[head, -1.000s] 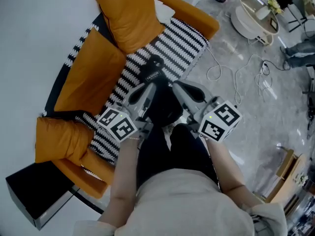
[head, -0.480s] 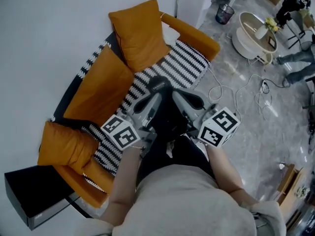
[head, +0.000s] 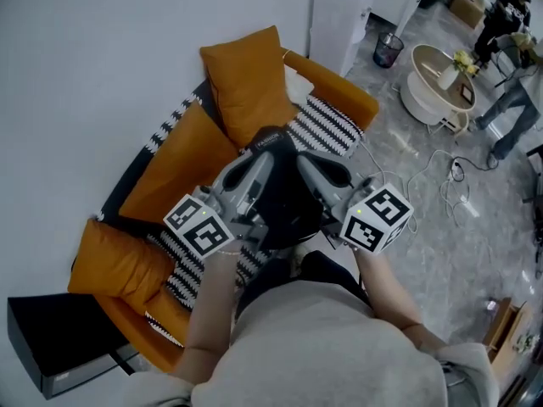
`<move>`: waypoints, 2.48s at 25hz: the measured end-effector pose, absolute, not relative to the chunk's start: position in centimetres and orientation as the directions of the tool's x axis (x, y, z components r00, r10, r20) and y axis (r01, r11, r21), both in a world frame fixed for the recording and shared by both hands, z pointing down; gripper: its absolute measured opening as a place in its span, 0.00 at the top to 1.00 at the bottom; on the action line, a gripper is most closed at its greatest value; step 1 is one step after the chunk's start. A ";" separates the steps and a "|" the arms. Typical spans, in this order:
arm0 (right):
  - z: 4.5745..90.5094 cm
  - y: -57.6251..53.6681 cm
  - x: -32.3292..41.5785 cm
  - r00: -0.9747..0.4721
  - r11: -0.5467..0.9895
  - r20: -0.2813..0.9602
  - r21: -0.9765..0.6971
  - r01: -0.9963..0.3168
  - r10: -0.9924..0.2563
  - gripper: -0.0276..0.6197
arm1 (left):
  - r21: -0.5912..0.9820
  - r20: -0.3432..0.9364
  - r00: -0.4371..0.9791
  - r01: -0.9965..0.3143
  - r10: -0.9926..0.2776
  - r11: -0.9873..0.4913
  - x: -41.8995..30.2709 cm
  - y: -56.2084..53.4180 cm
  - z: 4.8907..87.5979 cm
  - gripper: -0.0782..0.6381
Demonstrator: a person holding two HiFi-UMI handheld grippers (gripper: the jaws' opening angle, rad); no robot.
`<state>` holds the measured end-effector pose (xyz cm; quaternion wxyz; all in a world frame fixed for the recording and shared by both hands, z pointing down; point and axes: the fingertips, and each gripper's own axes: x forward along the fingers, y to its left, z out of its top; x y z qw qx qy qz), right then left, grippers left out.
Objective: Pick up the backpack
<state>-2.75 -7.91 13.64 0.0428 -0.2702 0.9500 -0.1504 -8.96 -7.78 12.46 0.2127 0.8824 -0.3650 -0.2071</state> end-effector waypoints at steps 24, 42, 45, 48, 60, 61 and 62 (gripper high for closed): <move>5.4 -7.2 -8.0 -0.885 0.902 -0.181 -0.133 -0.410 -0.429 0.95 | 0.428 -0.285 0.566 -0.648 -0.774 -0.631 -14.7 -6.9 5.4 0.87; 7.7 -7.9 -8.7 -0.892 0.899 -0.145 -0.171 -0.404 -0.428 0.95 | 0.450 -0.260 0.515 -0.684 -0.817 -0.574 -15.5 -7.0 6.8 0.87; 7.6 -7.9 -9.0 -0.891 0.899 -0.147 -0.162 -0.407 -0.430 0.95 | 0.463 -0.258 0.518 -0.674 -0.815 -0.576 -15.5 -7.0 6.8 0.87; 7.2 -8.0 -8.9 -0.882 0.896 -0.167 -0.145 -0.419 -0.440 0.95 | 0.464 -0.257 0.523 -0.671 -0.813 -0.579 -15.5 -7.0 6.8 0.87; 7.9 -6.8 -8.9 -0.900 0.909 -0.144 -0.127 -0.396 -0.412 0.95 | 0.399 -0.202 0.531 -0.723 -0.823 -0.564 -14.5 -6.7 7.3 0.87; 8.0 -6.8 -8.8 -0.900 0.909 -0.140 -0.126 -0.397 -0.412 0.95 | 0.393 -0.200 0.530 -0.727 -0.824 -0.563 -14.6 -6.7 7.3 0.87; 8.1 -6.9 -8.8 -0.900 0.909 -0.136 -0.125 -0.398 -0.414 0.95 | 0.389 -0.199 0.528 -0.731 -0.826 -0.561 -14.6 -6.7 7.3 0.87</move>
